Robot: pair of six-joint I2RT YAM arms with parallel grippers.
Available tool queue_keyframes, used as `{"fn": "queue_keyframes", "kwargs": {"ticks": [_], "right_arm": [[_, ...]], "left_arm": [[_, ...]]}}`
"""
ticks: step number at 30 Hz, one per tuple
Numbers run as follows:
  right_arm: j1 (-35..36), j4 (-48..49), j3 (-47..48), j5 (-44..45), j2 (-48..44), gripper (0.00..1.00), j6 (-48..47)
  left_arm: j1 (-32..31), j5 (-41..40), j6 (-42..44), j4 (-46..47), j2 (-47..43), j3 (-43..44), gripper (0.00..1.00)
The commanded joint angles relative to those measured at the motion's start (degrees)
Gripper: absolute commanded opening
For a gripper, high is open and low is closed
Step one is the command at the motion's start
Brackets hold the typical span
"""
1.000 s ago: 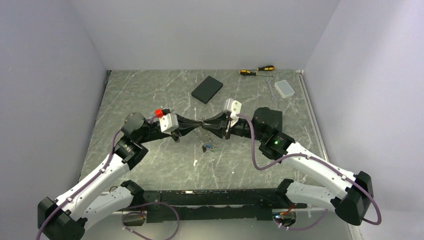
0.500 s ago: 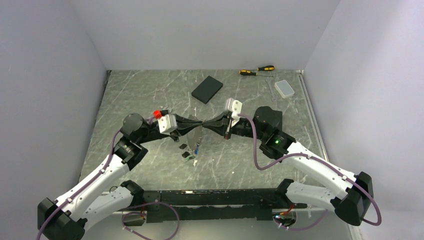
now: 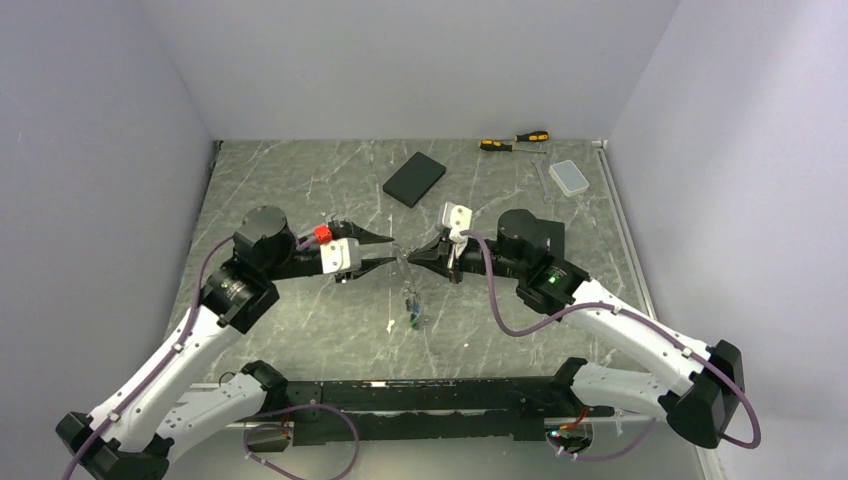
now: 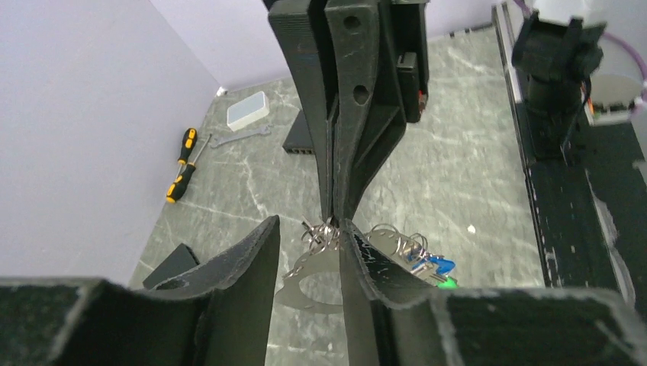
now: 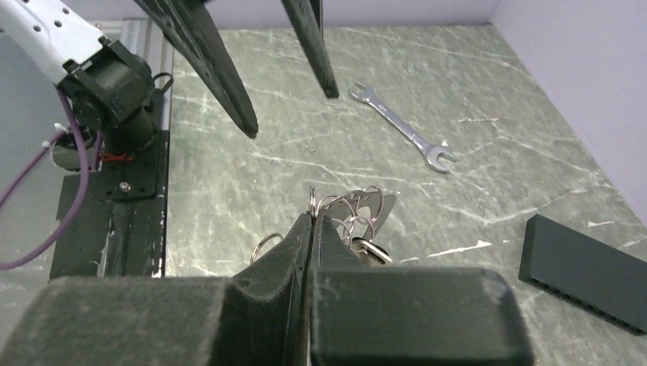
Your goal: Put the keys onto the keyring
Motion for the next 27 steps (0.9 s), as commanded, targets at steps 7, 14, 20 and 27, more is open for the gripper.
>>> {"fn": "queue_keyframes", "kwargs": {"ticks": [7,14,20,27], "right_arm": [[3.07,-9.23,6.29,3.42,-0.32,0.00,-7.40],[3.86,-9.59,6.30,4.73,-0.59,0.00,-8.31],[3.95,-9.52,6.36,4.71,-0.58,0.00,-8.53],[4.01,-9.11,6.27,4.65,-0.59,0.00,-8.51]], "left_arm": [[-0.17,5.82,18.39,-32.85,11.25,17.40,0.38],[-0.16,7.91,15.84,-28.65,12.79,15.72,0.35],[-0.17,11.14,16.15,-29.62,15.17,16.17,0.33],[-0.16,11.62,14.68,-26.51,16.42,15.11,0.33]]}}
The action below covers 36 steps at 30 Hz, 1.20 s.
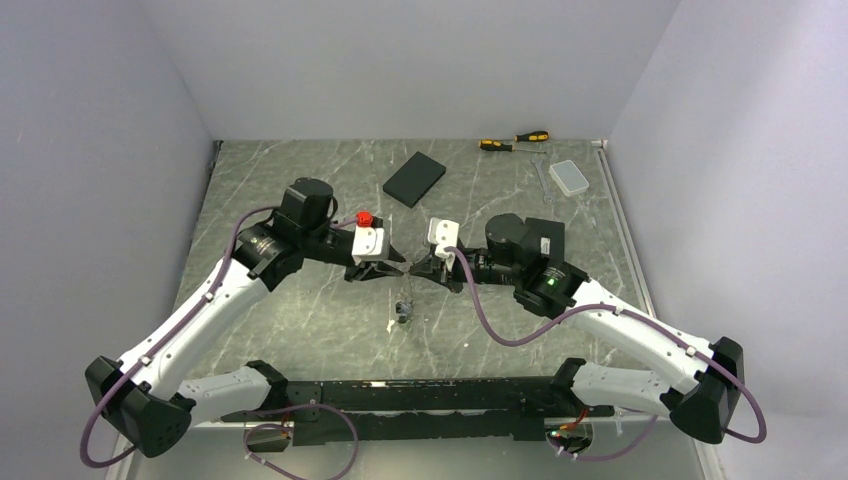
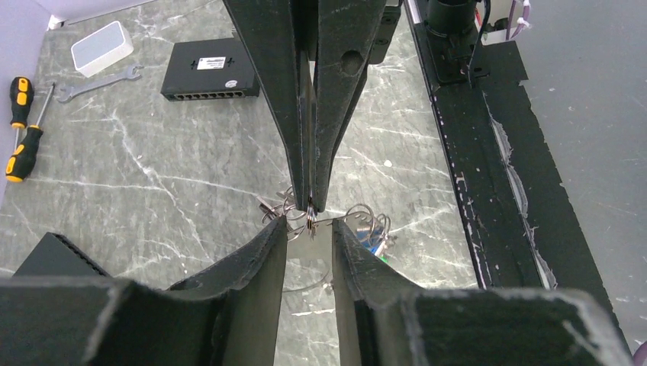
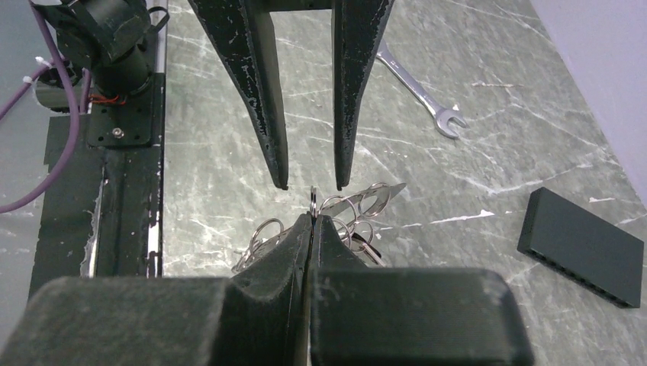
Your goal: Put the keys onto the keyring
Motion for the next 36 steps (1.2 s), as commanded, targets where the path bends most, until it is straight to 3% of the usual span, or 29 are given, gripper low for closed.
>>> {"fn": "queue_keyframes", "kwargs": {"ticks": [1,14,23,28,30,32,36], "right_arm": [[0.32,3.53,3.16,0.21,-0.84,0.00,-0.98],[0.32,3.79,3.17,0.00,-1.09,0.00,-1.01],[0.41,4.53,2.97,-0.16,-0.93,0.00,-0.83],[0.32,5.24,2.78,0.23,-0.68,0.01,0.00],[0.32,6.54,1.80,1.20,-1.61,0.25,0.81],[0.28,7.91,-0.24,2.95,-3.56,0.42,2.02],[0.23,9.32,-3.26,7.91,-7.13,0.48,2.43]], "left_arm": [[-0.10,3.15,-0.32,2.63,0.72,0.02,0.32],[-0.30,1.38,1.07,2.23,2.57,-0.70,0.21],[-0.63,3.02,1.62,3.63,3.02,-1.73,0.00],[-0.65,2.96,-0.14,7.07,2.01,-3.01,0.00],[-0.65,2.08,-1.83,9.60,1.00,-3.94,0.00],[-0.59,1.16,-3.71,12.60,-0.43,-5.09,0.00],[-0.48,0.80,-7.26,18.76,-3.30,-7.47,0.00]]}}
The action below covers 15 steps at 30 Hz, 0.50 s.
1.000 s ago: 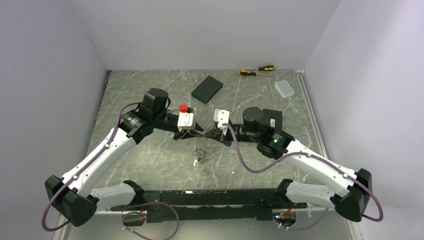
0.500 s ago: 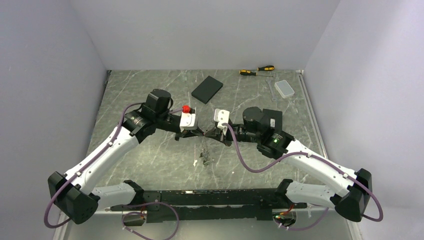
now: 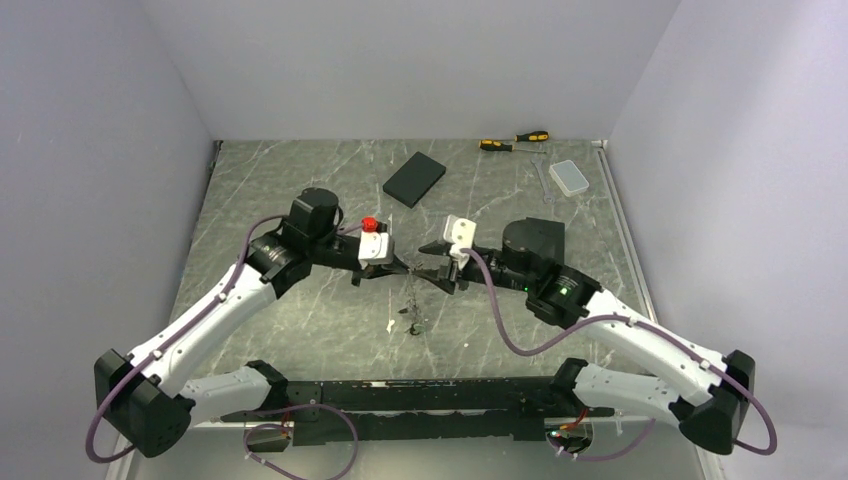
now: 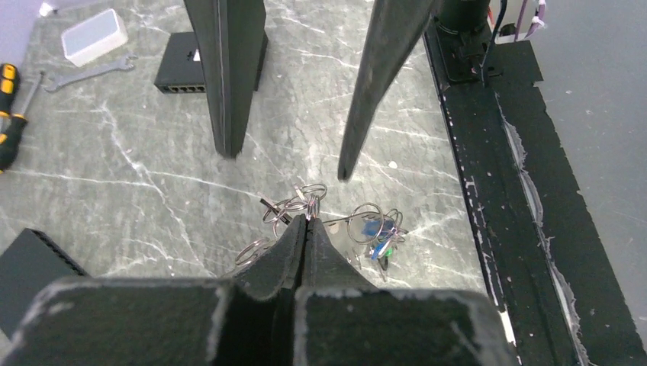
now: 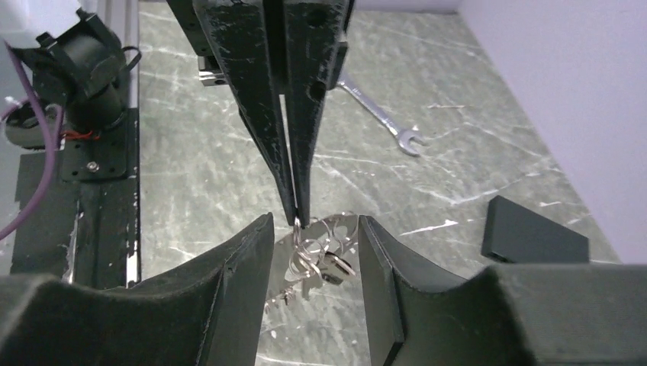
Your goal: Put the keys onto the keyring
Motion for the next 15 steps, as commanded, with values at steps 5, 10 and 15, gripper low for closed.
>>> {"fn": "queue_keyframes", "kwargs": {"ticks": [5,10,15], "right_arm": [[-1.33,6.03,-3.73,4.18,-7.34,0.46,2.93],[-2.60,6.36,-4.37,0.95,-7.66,0.43,4.17],[-2.64,6.61,-3.39,-0.39,-6.74,0.37,3.60]], "left_arm": [[-0.02,1.04,-7.12,16.60,-7.06,-3.72,0.00],[0.07,2.00,-9.88,21.60,-8.92,-5.91,0.00],[0.16,1.72,-13.95,26.40,-10.07,-6.77,0.00]]}}
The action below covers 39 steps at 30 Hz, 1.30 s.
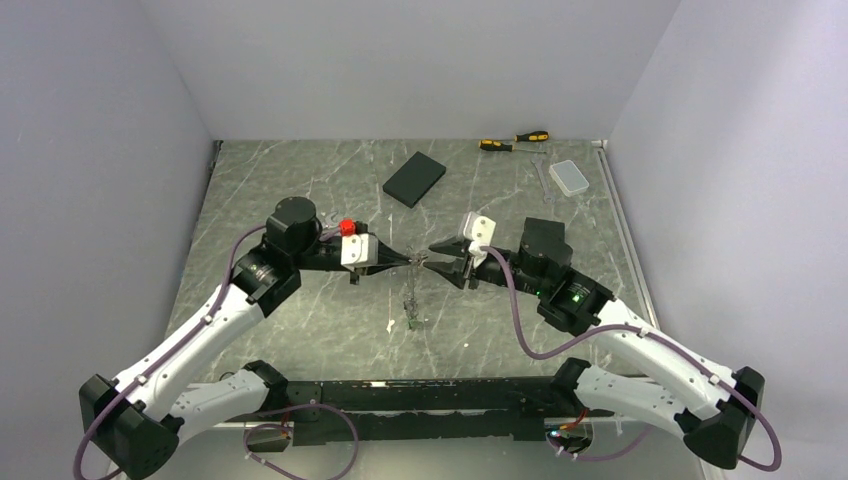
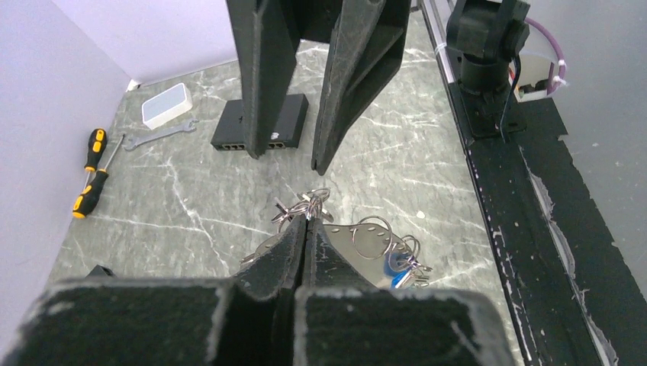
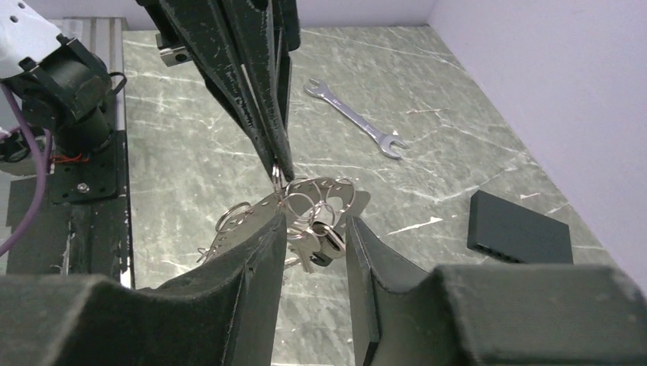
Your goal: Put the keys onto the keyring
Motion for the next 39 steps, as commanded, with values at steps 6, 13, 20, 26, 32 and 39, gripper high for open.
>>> {"fn": "queue_keyframes", "kwargs": {"ticks": [6,13,20,26,32,39], "right_arm": [[-0.03,3.71,1.74,-5.26,0.56,0.36,0.42],[-0.02,4.66,2.43,-5.51,1.12,0.27,-0.16],[-0.07,4.74,4.27,-5.86,1.45,0.30,-0.74],[-0.07,4.68,5.28,-7.03,1.23,0.28,-0.83],[-0.05,4.84,5.53,-7.78,1.96,0.04,-1.17],[-0.07,4.06,5.46,-7.80,2.62,0.00,-1.66]], "left_arm": [[0.16,-1.36,-10.77,14.94,-3.20,-1.32,0.00],[0.16,-1.59,-14.11,17.91,-3.58,-1.47,0.00],[0.20,-2.12,-15.53,19.41,-3.49,-1.83,0.00],[0.16,-3.17,-16.78,21.08,-3.32,-2.26,0.00],[0.16,-3.77,-18.81,23.56,-2.84,-2.57,0.00],[0.16,-6.34,-20.82,25.22,-2.84,-2.55,0.00]]}}
